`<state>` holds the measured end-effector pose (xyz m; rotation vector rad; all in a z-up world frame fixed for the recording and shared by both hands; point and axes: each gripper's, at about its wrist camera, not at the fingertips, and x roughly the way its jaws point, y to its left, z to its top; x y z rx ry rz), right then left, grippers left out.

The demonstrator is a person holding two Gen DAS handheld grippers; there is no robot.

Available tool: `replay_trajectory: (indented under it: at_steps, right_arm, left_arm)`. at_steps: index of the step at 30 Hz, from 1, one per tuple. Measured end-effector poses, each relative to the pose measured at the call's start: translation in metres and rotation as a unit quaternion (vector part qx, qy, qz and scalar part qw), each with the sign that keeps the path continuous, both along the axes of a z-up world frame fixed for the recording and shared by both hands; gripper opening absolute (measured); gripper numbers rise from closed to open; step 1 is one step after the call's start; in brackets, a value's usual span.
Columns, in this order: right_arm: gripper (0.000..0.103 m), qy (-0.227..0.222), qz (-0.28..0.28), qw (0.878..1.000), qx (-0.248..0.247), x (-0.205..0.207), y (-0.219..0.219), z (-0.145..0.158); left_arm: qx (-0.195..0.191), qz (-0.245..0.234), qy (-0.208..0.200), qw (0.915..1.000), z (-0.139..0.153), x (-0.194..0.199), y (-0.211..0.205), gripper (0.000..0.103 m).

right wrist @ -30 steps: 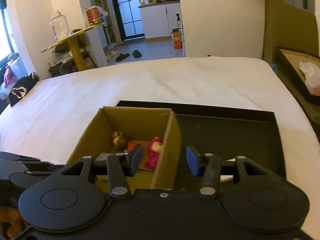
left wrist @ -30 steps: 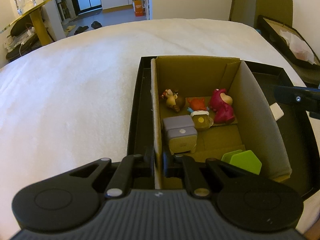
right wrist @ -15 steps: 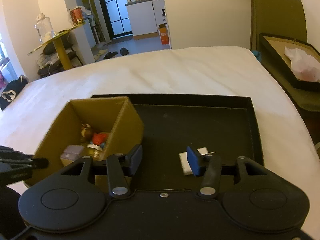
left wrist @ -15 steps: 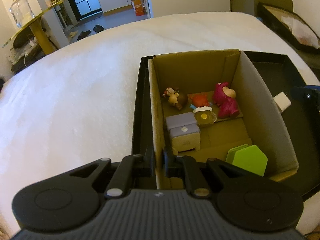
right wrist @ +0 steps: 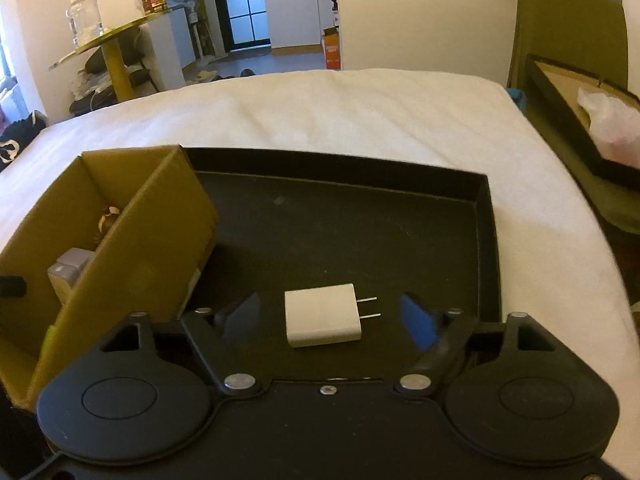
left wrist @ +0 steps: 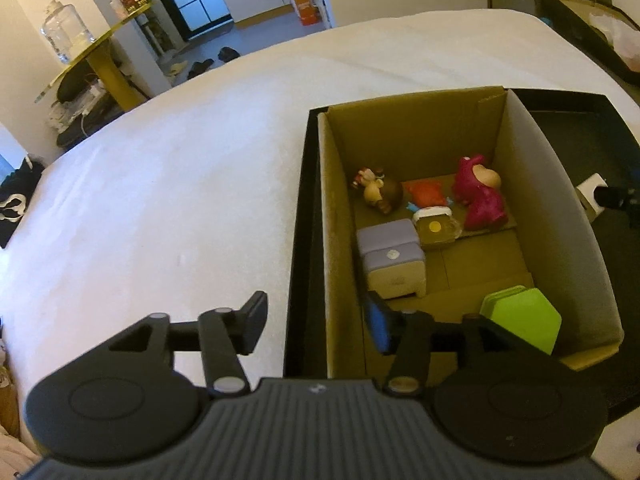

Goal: Organize rigid objects
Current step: 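Move the right tool to the white plug charger and grasp it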

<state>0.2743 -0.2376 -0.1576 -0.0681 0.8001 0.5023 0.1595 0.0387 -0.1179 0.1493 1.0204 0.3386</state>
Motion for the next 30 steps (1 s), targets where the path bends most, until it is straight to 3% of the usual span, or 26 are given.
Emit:
replay_trajectory:
  at_steps: [10,11,12,13,30]
  right_arm:
    - [0.078,-0.006,0.016,1.0,-0.025,0.013,0.013,-0.021]
    - [0.075,-0.004,0.017,0.999,-0.027,0.014,0.014,-0.023]
    - [0.061,-0.001,0.02,0.999,-0.028,0.014,0.015,-0.025]
    - [0.061,0.002,0.023,0.999,-0.029,0.013,0.015,-0.025]
    - [0.061,-0.022,0.011,0.999,-0.027,-0.017,-0.001,0.015]
  left_arm:
    - [0.008,0.005,-0.011,0.9999,0.003,0.0,-0.002,0.059]
    - [0.006,0.008,-0.014,0.9999,0.003,0.0,-0.001,0.06]
    - [0.005,0.011,-0.015,0.9998,0.004,0.001,-0.001,0.06]
    - [0.003,0.013,-0.016,0.9998,0.004,0.001,-0.001,0.06]
    - [-0.001,0.016,-0.015,0.9998,0.004,-0.002,0.001,0.06]
